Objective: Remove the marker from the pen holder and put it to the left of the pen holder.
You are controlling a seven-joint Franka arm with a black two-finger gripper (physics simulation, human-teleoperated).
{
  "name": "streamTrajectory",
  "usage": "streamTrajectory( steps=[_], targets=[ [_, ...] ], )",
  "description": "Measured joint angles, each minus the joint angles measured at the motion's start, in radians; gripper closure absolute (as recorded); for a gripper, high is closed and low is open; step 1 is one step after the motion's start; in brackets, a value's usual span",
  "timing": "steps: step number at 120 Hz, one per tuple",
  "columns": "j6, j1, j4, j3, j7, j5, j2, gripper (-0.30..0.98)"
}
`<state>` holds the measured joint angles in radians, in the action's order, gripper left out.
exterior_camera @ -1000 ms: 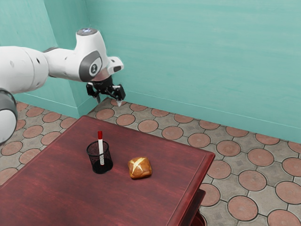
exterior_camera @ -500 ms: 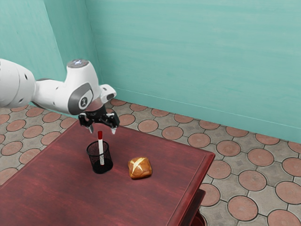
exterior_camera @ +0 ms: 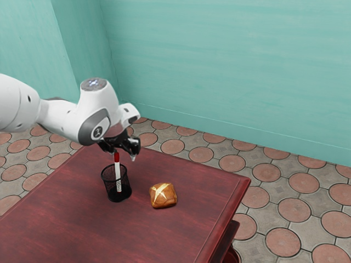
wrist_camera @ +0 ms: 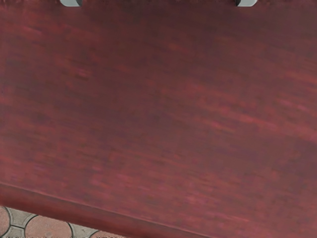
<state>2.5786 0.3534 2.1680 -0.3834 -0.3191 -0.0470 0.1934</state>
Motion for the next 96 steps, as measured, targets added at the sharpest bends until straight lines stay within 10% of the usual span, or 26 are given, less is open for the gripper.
streamTrajectory(
  steps=[96],
  targets=[
    [0.055,-0.004,0.175,-0.014,-0.041,-0.022,-0.169,0.48]
  ],
)
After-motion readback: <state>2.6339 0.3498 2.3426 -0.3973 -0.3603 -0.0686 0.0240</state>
